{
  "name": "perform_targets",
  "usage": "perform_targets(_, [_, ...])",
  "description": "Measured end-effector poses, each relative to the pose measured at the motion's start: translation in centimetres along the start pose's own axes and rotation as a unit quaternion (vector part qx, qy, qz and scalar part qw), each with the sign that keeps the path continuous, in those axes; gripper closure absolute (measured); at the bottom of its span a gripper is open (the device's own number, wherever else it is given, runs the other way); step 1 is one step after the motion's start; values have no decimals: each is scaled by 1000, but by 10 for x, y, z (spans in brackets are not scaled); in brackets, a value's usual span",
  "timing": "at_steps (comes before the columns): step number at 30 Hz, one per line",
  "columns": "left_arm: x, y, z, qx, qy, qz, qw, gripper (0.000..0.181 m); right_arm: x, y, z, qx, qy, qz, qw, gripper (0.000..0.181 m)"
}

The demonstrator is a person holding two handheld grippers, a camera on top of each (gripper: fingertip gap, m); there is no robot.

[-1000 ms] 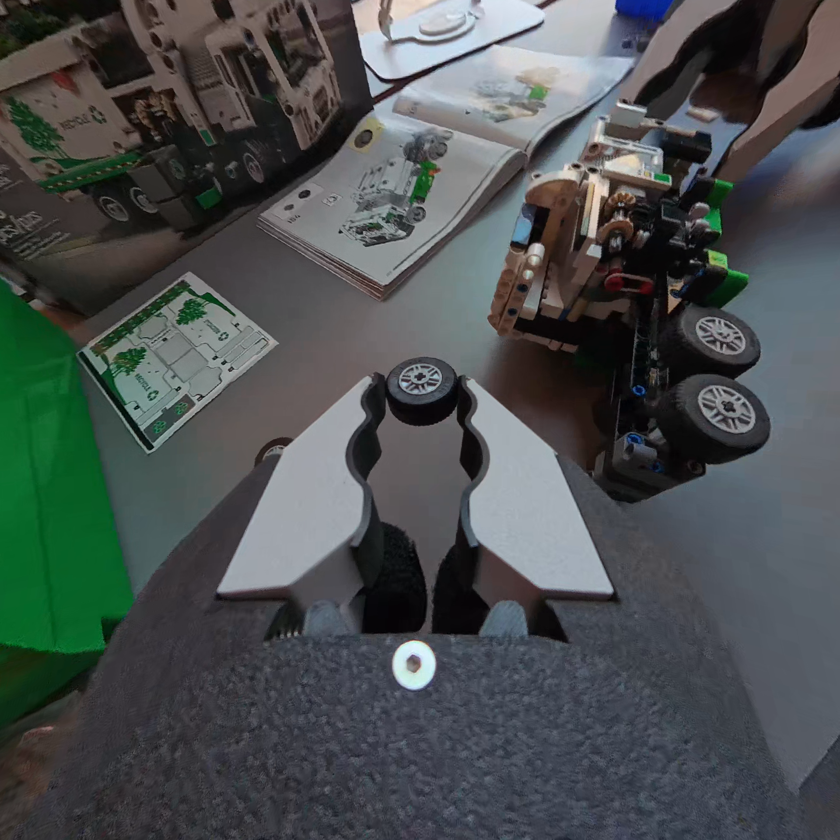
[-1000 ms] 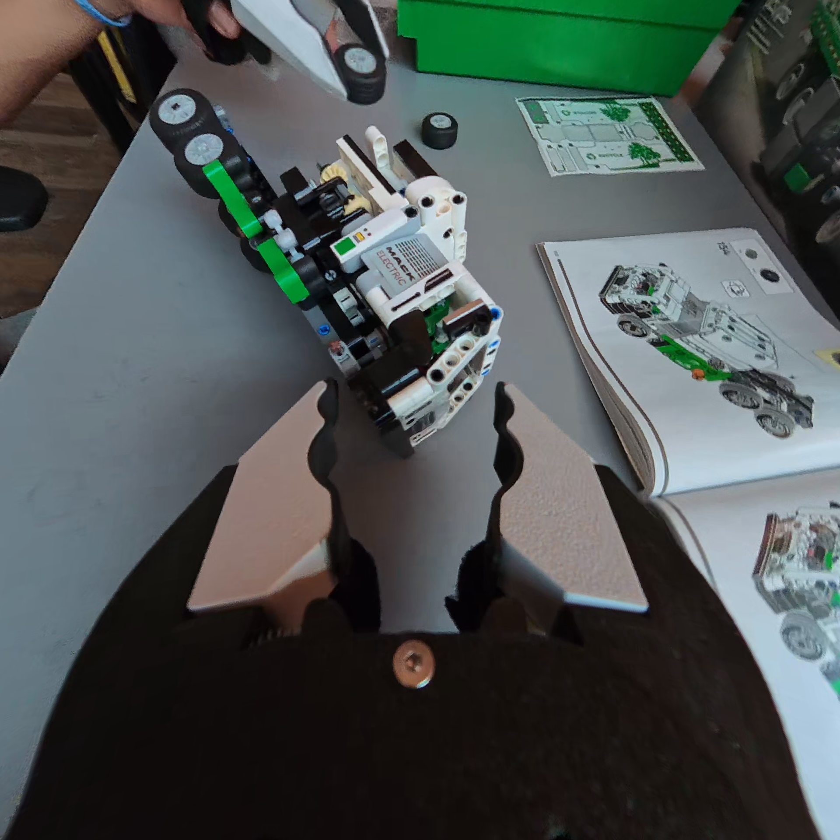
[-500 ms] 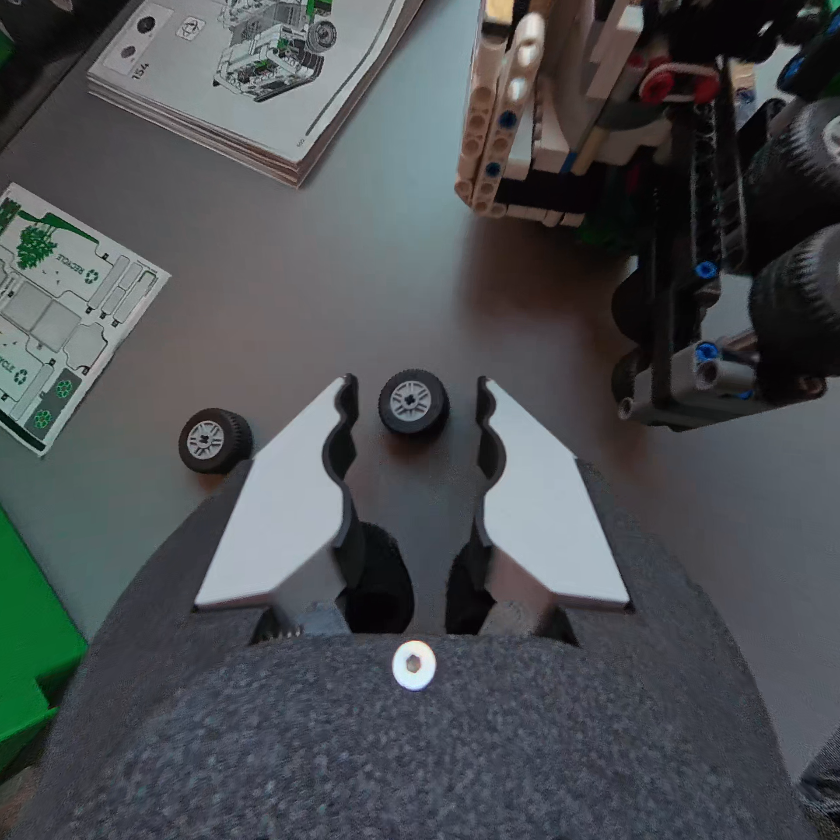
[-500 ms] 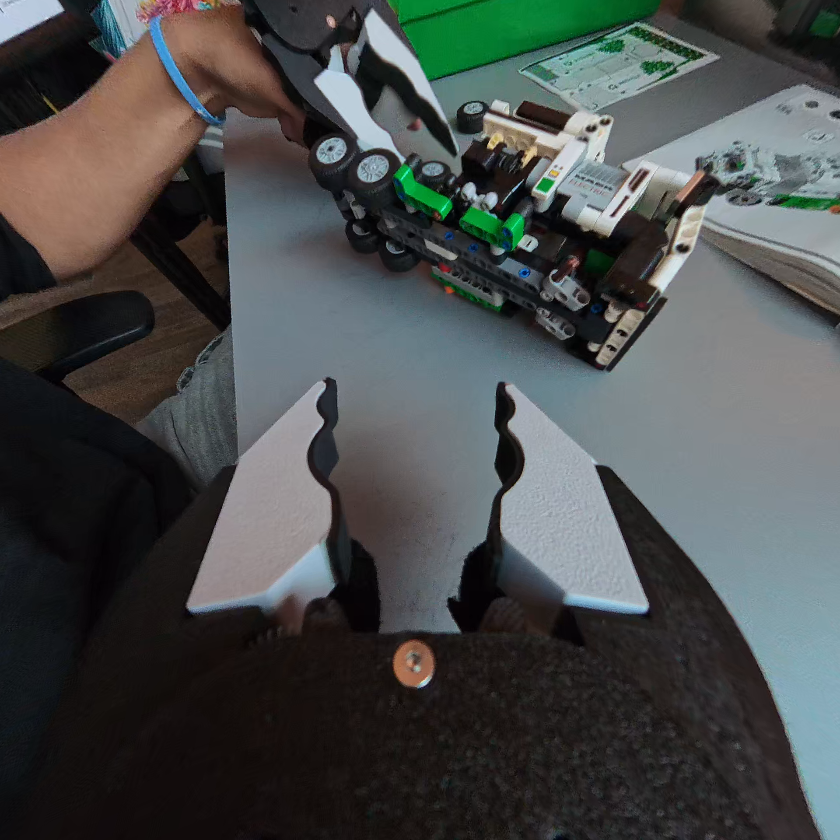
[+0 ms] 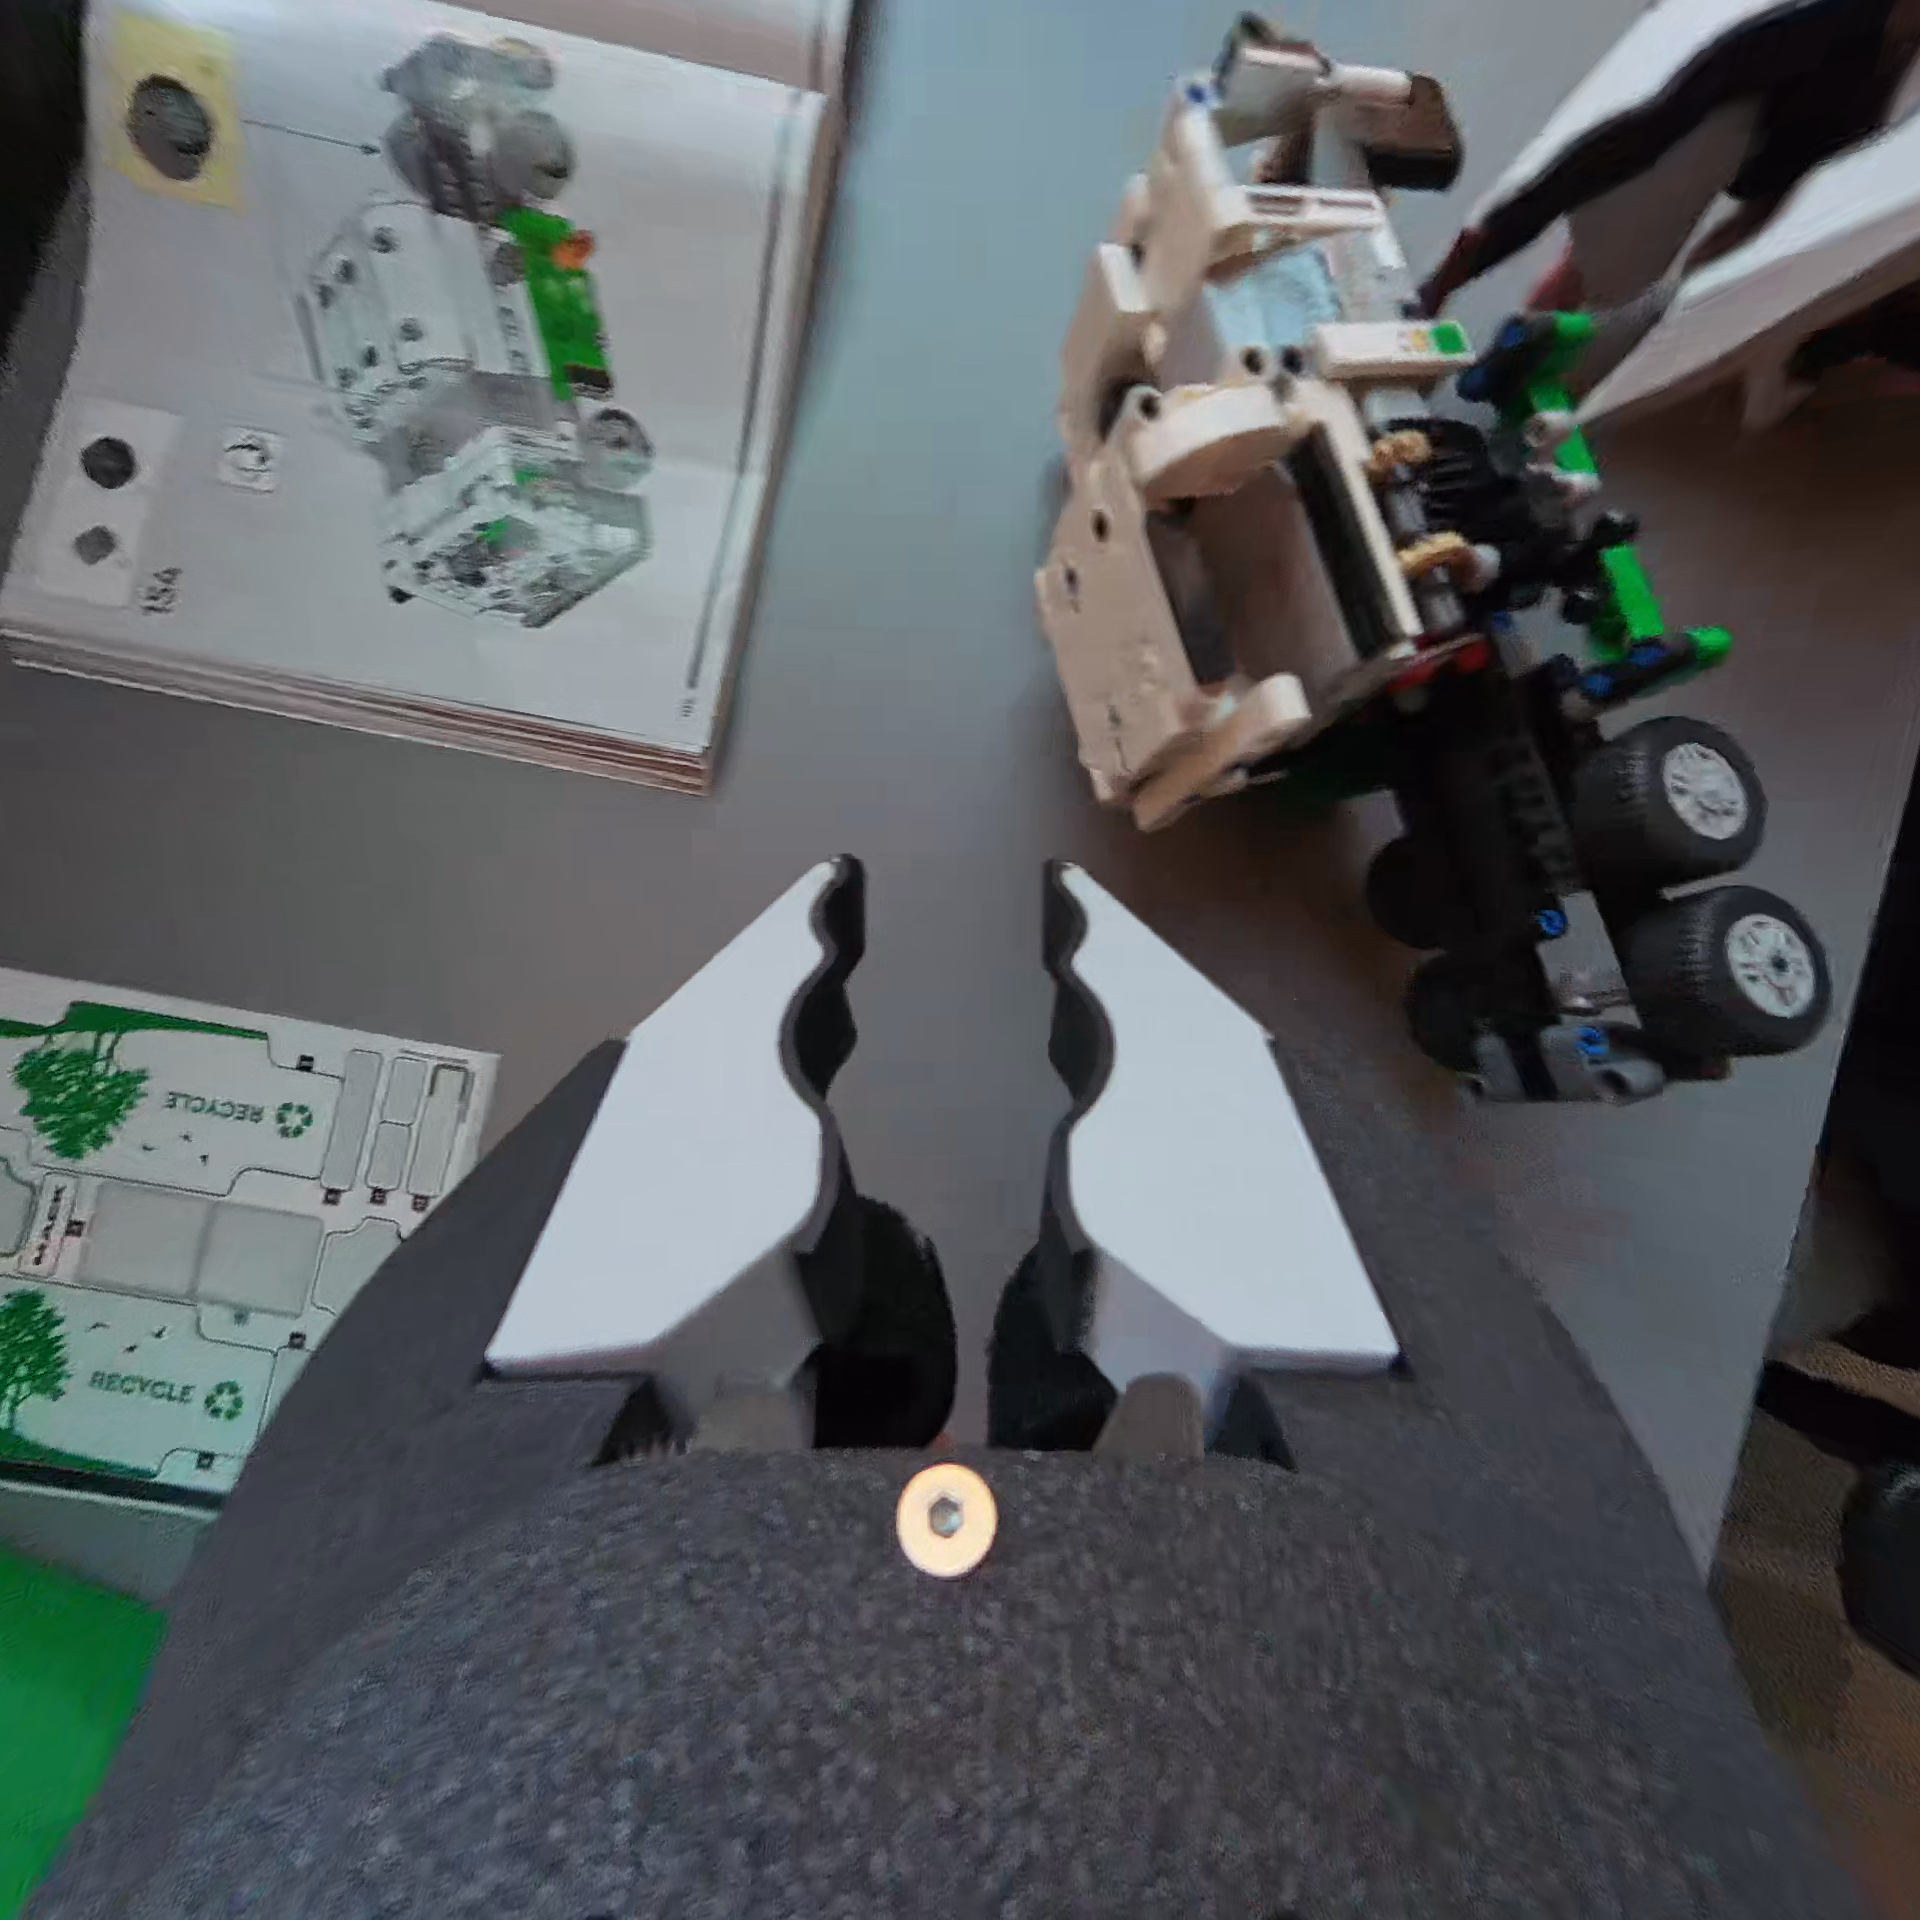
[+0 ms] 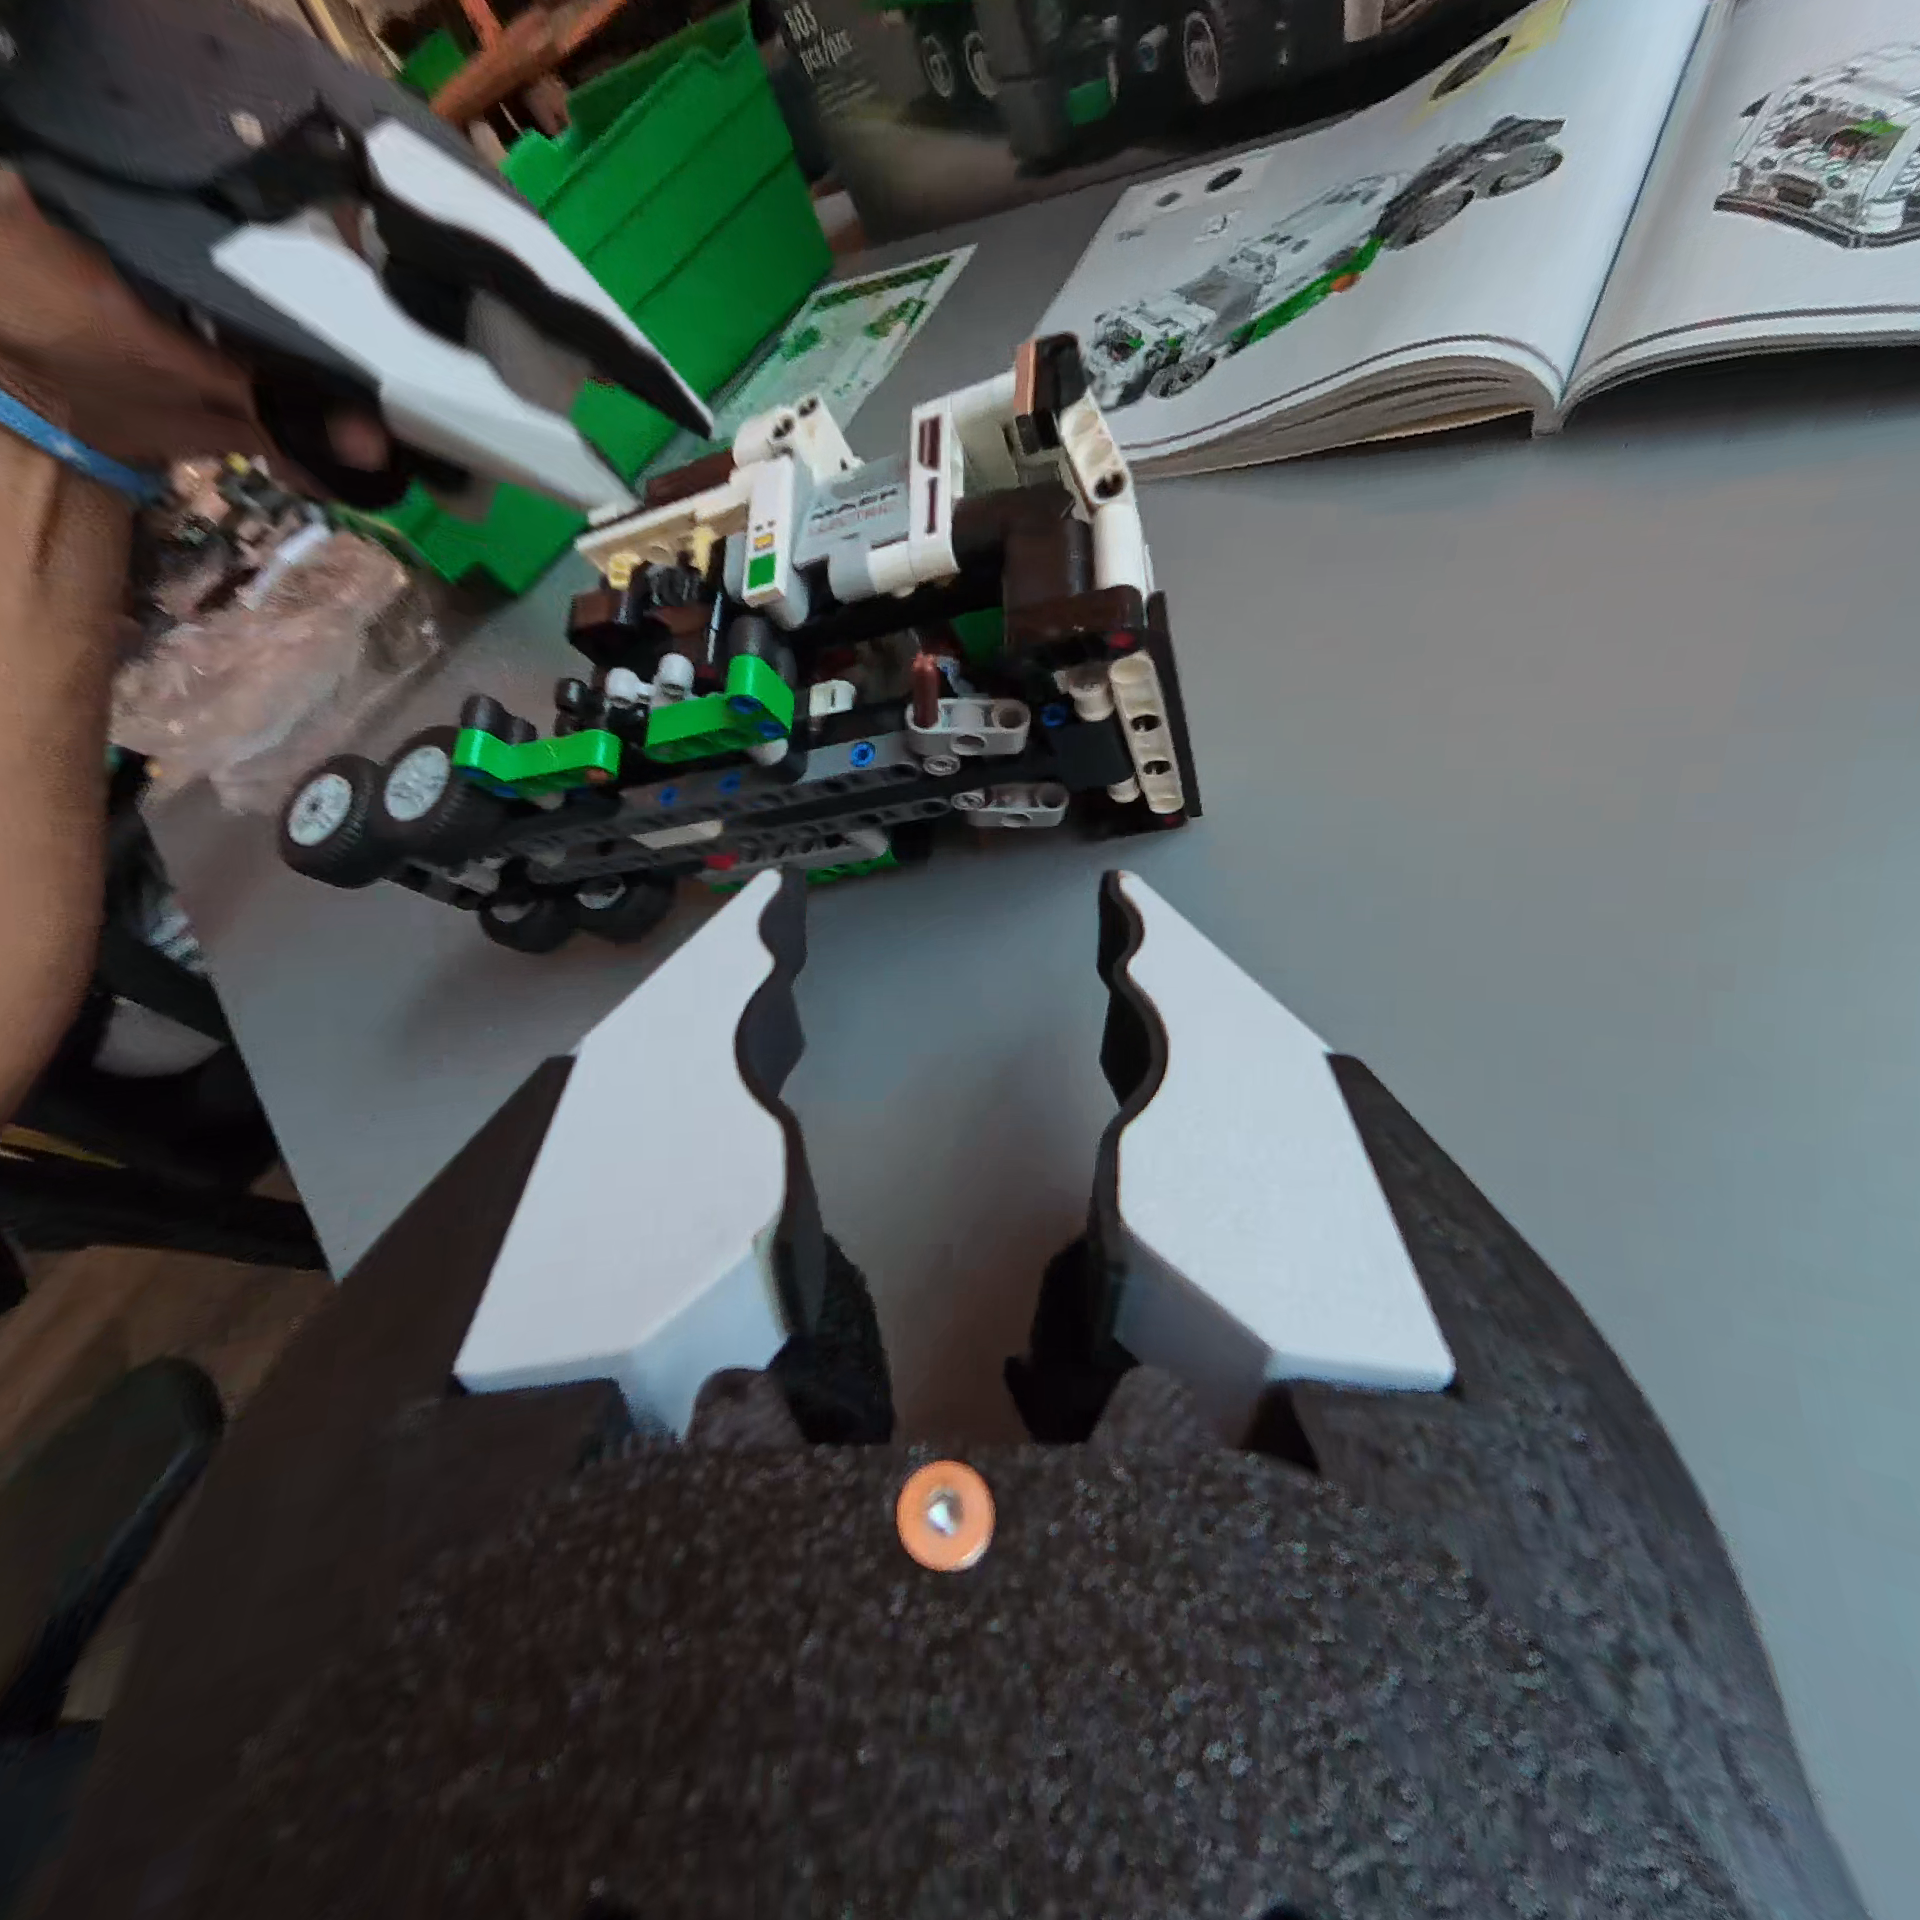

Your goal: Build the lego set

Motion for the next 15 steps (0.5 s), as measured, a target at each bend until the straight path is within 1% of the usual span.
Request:
perform_targets(1, [10,-1,-3,-13,-14,1,1000,157,-1,1,0,6,-14,11,1000,132])
perform_targets(3, [18,8,-11,-20,-22,11,999,170,-1,2,-6,-12,-18,20,1000,148])
perform_targets(5, [26,26,-6,28,-4,-6,1000,177,4,11,0,13,-35,19,999,151])
perform_targets(6, [29,35,-3,51,2,-13,999,178,6,15,3,27,-42,21,999,152])
perform_targets(7, [26,44,-2,62,5,-3,998,179,6,18,3,31,-46,29,998,155])
perform_targets(9, [19,61,-7,50,7,24,998,180,4,24,7,52,-57,47,996,164])
perform_targets(11, [12,72,-10,43,6,41,998,181,9,32,17,98,-63,30,993,169])
perform_targets(13, [11,77,-10,41,6,32,999,181,15,37,16,103,-49,14,993,174])
perform_targets(15, [9,79,-9,41,2,21,999,181,17,42,15,105,-54,16,993,180])
Point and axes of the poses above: each gripper's, where its closed fingertips meet, y out along the fingers, z out of its underside, x = y × z across the jaws, the point moved 1 cm from there along -y, back along the fingers, and after that the axes turned 13 degrees about z, right-handed, at the moved point
